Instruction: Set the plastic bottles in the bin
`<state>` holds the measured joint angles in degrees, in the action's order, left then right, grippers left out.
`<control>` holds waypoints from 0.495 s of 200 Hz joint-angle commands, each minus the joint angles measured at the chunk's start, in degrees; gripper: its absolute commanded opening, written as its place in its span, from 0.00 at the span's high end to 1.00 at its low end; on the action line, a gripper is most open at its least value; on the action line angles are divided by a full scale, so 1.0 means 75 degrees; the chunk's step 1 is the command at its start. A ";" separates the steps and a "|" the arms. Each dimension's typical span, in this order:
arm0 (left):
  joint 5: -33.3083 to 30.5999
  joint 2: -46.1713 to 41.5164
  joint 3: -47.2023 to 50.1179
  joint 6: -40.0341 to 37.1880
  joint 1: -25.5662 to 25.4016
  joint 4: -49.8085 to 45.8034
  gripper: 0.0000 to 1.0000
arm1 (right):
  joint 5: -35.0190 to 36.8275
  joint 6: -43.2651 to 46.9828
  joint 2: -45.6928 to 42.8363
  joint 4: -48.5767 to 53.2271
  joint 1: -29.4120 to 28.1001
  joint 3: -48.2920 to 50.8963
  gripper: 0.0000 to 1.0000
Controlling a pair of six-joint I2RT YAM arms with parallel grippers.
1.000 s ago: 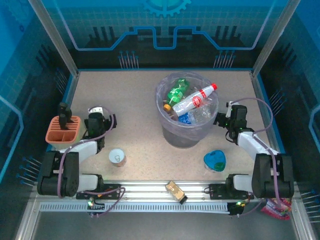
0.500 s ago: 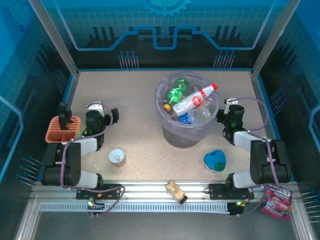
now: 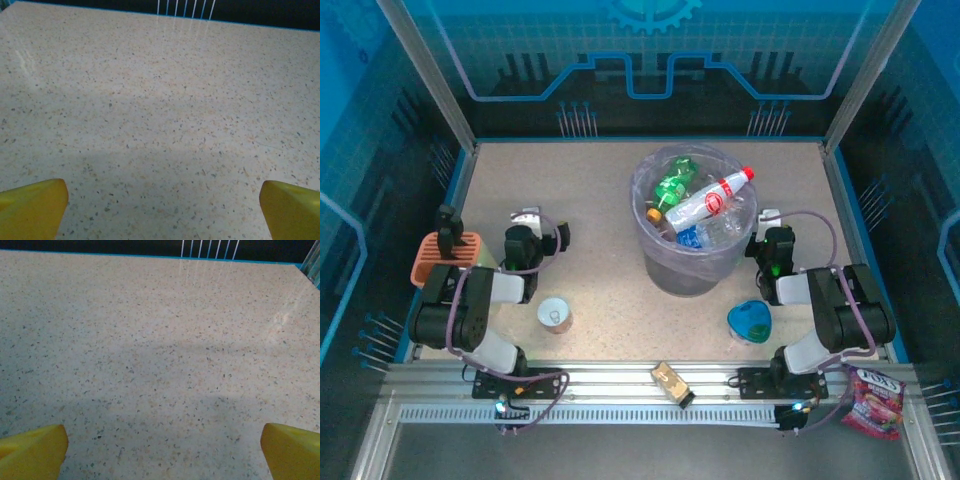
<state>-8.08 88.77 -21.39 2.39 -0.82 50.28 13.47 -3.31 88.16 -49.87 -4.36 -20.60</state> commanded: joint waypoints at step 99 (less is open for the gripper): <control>-0.0166 0.0010 -0.0030 -0.0225 -0.0043 0.0418 0.01 | 0.0193 0.0195 0.0008 -0.0522 -0.0086 -0.0113 0.00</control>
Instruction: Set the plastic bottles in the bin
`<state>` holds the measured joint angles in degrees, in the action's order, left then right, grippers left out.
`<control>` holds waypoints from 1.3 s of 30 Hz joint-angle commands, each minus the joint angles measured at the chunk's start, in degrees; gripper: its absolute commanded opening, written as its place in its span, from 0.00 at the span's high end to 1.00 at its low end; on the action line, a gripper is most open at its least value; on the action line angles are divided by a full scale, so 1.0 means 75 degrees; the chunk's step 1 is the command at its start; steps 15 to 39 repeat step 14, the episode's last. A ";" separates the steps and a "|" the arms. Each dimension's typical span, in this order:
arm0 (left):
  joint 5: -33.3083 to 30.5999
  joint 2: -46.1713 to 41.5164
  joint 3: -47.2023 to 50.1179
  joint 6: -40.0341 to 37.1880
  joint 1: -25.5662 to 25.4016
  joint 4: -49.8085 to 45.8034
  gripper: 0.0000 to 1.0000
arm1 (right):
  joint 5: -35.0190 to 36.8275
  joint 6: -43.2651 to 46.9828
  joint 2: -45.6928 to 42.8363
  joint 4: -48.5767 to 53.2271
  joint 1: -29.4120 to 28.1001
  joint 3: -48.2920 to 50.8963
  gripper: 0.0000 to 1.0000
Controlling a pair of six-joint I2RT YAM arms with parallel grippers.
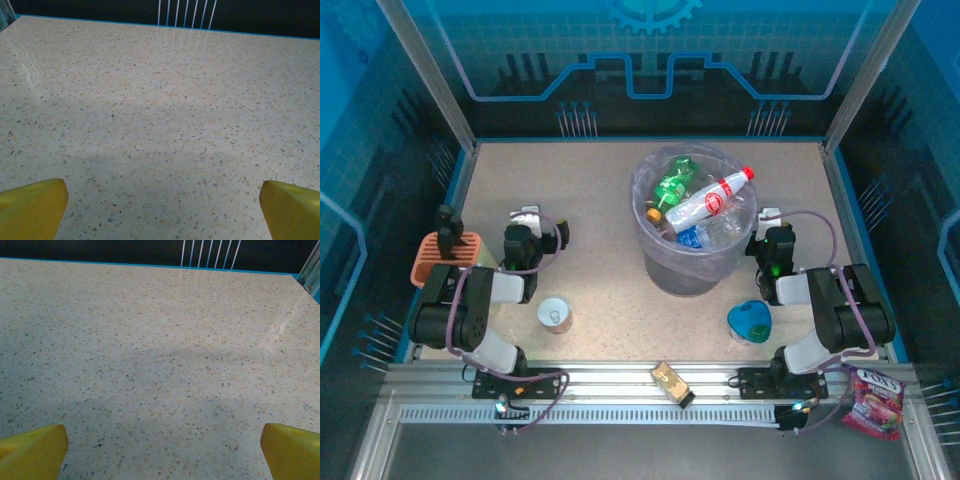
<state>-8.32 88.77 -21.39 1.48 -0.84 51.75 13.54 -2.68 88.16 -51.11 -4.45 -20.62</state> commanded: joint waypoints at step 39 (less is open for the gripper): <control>-0.0132 0.0007 -0.0024 -0.0108 -0.0031 0.0203 0.01 | 0.0164 0.0109 0.0011 -0.0292 -0.0075 -0.0128 0.00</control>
